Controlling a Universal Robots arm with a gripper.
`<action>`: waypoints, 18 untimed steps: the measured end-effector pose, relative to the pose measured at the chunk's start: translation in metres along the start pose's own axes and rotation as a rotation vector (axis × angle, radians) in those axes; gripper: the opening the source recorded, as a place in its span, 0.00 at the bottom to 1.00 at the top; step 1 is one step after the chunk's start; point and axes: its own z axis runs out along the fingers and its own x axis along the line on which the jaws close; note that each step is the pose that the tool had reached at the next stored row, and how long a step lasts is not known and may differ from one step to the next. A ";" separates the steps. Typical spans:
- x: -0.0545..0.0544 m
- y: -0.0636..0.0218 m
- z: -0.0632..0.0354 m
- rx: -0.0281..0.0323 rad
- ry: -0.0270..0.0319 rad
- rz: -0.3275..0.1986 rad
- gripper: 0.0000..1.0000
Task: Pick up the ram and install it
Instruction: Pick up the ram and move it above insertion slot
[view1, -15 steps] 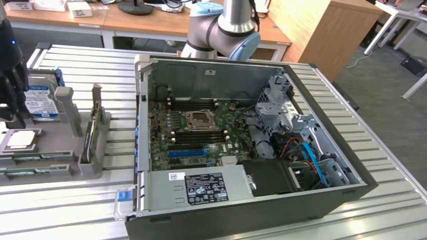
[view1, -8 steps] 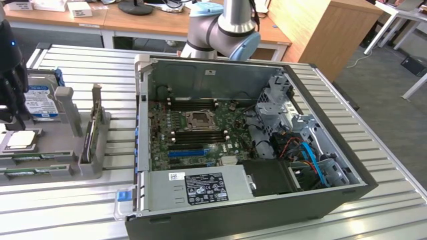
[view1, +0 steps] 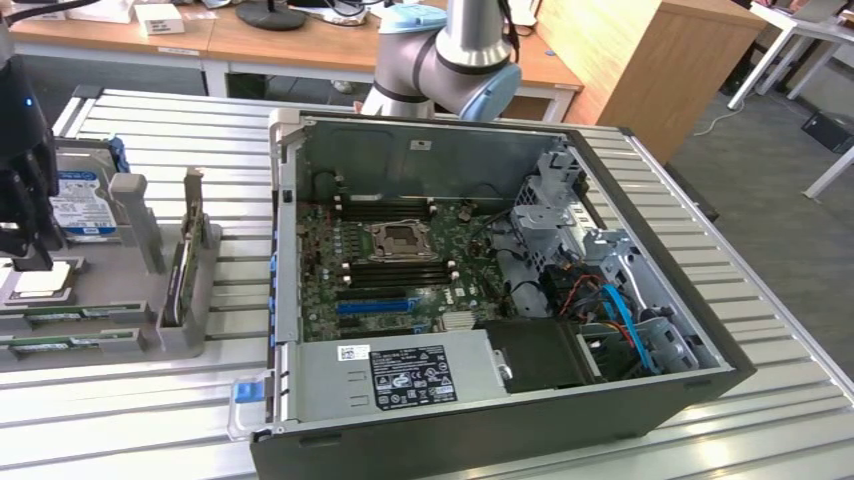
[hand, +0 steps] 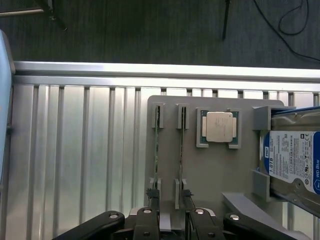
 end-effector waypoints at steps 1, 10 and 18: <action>0.001 -0.0001 0.0017 0.0001 -0.0001 0.000 0.30; 0.003 -0.0011 0.0213 0.0001 -0.0001 0.000 0.30; 0.006 -0.0012 0.0231 0.0002 -0.0003 0.000 0.30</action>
